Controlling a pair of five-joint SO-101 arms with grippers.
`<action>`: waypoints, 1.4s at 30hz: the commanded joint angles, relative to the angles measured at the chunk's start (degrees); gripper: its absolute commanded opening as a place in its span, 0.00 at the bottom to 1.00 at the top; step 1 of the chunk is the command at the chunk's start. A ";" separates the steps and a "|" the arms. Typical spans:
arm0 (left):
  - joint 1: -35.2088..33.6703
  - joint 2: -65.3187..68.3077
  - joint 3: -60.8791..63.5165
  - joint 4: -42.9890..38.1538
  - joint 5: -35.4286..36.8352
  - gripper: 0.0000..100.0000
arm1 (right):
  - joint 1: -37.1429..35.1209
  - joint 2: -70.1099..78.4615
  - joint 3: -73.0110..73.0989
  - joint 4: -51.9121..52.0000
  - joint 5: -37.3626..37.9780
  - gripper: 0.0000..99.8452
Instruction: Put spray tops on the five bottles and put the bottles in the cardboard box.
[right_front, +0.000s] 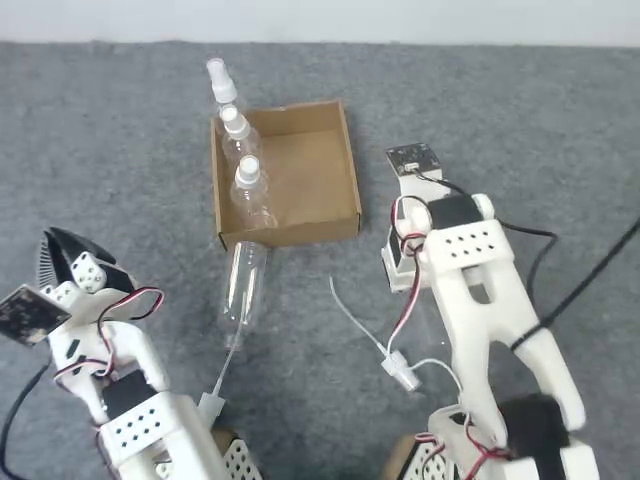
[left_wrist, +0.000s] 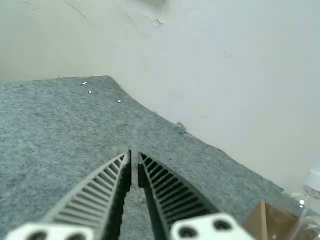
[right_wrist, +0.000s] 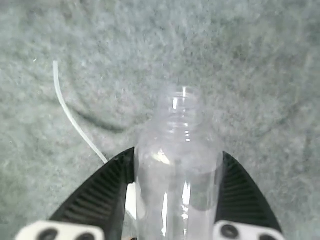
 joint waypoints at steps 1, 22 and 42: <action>-0.09 -0.70 -0.75 0.26 -0.44 0.01 | -0.13 -6.64 0.35 -0.92 -0.88 0.17; 0.26 -0.79 -0.84 1.49 -5.80 0.07 | 7.69 -27.91 19.96 -17.89 -1.05 0.17; 0.35 -0.79 -5.49 14.24 -6.07 0.14 | 13.76 -29.32 20.57 -18.77 -1.76 0.17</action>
